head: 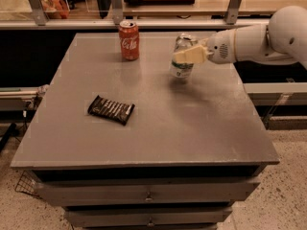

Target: Move 7up can near rxbar chocolate

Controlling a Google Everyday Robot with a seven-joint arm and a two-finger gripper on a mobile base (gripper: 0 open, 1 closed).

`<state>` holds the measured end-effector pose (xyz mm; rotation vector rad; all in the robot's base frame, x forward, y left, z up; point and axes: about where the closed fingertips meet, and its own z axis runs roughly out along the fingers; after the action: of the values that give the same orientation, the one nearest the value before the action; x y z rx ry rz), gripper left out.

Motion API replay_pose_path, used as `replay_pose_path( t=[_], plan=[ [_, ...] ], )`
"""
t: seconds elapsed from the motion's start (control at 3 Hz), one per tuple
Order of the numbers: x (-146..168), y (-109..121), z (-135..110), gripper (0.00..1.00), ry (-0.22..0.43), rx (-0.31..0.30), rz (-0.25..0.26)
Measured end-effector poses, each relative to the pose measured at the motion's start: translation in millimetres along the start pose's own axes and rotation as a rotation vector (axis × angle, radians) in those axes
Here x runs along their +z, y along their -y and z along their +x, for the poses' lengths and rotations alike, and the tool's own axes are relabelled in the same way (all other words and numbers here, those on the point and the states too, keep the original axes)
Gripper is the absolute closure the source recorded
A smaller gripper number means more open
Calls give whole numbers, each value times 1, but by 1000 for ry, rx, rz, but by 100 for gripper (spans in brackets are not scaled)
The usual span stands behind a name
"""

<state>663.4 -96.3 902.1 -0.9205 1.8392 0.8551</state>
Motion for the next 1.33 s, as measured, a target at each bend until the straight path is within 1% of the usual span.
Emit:
replay_pose_path(
  t=[0.33,0.67,1.33],
  plan=[
    [38,-63,24,100,-19,-43,-95],
    [47,-78,28,100,-17,-56,-118],
    [47,-79,27,100,-16,-57,-118]
  ],
)
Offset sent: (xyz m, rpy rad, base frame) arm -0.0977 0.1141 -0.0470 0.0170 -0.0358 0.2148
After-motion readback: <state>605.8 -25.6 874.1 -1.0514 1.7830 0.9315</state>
